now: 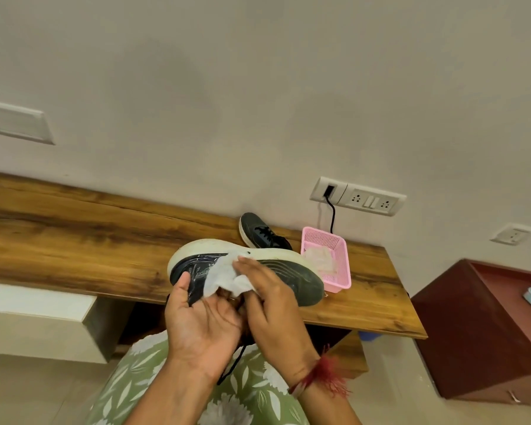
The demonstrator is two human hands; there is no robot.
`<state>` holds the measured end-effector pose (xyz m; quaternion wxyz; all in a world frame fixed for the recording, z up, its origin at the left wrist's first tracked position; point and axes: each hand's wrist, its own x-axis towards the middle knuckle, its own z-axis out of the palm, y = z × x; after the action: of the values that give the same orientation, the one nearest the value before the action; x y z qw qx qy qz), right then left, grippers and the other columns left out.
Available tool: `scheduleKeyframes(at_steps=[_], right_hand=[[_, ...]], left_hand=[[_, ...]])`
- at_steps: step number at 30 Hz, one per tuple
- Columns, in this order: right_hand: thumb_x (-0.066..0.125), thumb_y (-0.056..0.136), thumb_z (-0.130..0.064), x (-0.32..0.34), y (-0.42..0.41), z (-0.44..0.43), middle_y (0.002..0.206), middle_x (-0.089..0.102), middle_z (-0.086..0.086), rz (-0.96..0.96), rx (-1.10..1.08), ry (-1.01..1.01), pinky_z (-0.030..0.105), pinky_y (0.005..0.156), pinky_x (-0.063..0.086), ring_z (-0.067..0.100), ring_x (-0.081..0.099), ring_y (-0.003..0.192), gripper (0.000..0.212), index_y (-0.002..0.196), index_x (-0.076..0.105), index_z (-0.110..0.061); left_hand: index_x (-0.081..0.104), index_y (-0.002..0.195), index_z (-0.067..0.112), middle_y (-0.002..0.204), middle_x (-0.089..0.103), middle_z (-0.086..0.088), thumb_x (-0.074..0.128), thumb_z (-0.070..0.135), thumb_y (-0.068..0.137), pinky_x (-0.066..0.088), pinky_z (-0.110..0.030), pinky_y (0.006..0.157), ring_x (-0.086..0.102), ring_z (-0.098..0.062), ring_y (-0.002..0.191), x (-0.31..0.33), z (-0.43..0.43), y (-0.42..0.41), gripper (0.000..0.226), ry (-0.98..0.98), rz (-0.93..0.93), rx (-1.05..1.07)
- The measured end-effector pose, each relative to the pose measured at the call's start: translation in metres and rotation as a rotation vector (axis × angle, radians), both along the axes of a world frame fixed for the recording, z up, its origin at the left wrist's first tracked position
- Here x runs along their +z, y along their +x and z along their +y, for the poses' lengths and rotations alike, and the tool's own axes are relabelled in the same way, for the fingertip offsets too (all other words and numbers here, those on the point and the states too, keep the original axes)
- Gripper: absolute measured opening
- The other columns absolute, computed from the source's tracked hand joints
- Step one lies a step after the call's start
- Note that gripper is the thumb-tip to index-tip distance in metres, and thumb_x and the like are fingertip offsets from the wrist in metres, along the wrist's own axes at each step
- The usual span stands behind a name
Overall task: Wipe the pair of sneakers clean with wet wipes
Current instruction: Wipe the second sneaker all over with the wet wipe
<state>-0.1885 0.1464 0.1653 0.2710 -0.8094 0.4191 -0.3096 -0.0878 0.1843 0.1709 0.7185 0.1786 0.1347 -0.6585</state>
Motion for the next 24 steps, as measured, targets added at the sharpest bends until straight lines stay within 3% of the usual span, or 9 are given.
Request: scheduleKeyframes(at_steps=[3,7,11,13,17,21,24], right_hand=[[0.034,0.084,-0.016,0.001,-0.002,-0.009,0.138,0.047,-0.005,0.02,-0.128,-0.021,0.028,0.111,0.029,0.005,0.038,0.13,0.051,0.131,0.053,-0.015],[0.025,0.085,-0.03,0.004,0.003,0.008,0.143,0.038,-0.01,0.125,0.08,-0.058,0.009,0.11,0.013,-0.003,0.022,0.135,0.058,0.138,0.045,-0.017],[0.025,0.083,-0.029,0.002,-0.003,-0.008,0.14,0.045,-0.005,0.144,-0.061,-0.076,0.021,0.111,0.026,0.006,0.035,0.132,0.057,0.133,0.05,-0.017],[0.022,0.081,-0.034,0.004,-0.001,-0.007,0.14,0.045,-0.005,0.128,-0.049,-0.063,0.013,0.109,0.021,0.007,0.035,0.132,0.062,0.134,0.05,-0.016],[0.025,0.083,-0.031,0.007,0.0,0.002,0.138,0.046,-0.005,0.143,0.107,-0.04,0.006,0.105,0.018,0.003,0.034,0.131,0.058,0.132,0.052,-0.015],[0.028,0.085,-0.026,0.008,-0.001,-0.011,0.135,0.05,-0.003,0.128,-0.046,-0.037,0.015,0.107,0.027,0.008,0.042,0.126,0.053,0.129,0.055,-0.015],[0.03,0.085,-0.026,0.011,0.005,-0.001,0.138,0.047,-0.003,0.126,0.065,-0.036,0.011,0.108,0.02,0.007,0.035,0.131,0.053,0.131,0.053,-0.014]], left_hand=[[0.06,0.122,0.003,0.115,0.068,-0.016,0.044,0.047,0.088,0.053,-0.038,0.091,0.063,-0.025,0.109,0.004,-0.004,-0.003,0.058,-0.005,-0.013,-0.028],[0.06,0.12,-0.001,0.115,0.067,-0.019,0.065,0.035,0.061,0.056,-0.04,0.079,0.069,-0.026,0.098,0.0,-0.003,0.003,0.07,-0.032,0.032,0.006],[0.062,0.121,0.001,0.119,0.066,-0.018,0.074,0.037,0.046,0.051,-0.049,0.082,0.067,-0.027,0.104,-0.002,-0.003,0.003,0.084,-0.08,0.003,-0.006],[0.059,0.122,0.0,0.119,0.066,-0.019,0.077,0.035,0.041,0.052,-0.048,0.081,0.068,-0.027,0.102,-0.002,-0.003,0.001,0.089,-0.088,0.01,-0.003],[0.06,0.121,0.0,0.115,0.068,-0.017,0.069,0.036,0.057,0.057,-0.039,0.076,0.069,-0.023,0.097,-0.003,-0.004,0.003,0.074,-0.037,0.044,0.028],[0.066,0.111,0.001,0.113,0.069,-0.016,0.061,0.041,0.066,0.054,-0.047,0.079,0.066,-0.025,0.104,-0.002,-0.004,-0.001,0.06,-0.058,-0.008,-0.029],[0.072,0.099,0.0,0.107,0.071,-0.015,0.071,0.031,0.047,0.06,-0.038,0.064,0.072,-0.023,0.088,-0.001,-0.003,0.001,0.061,-0.089,0.039,0.01]])
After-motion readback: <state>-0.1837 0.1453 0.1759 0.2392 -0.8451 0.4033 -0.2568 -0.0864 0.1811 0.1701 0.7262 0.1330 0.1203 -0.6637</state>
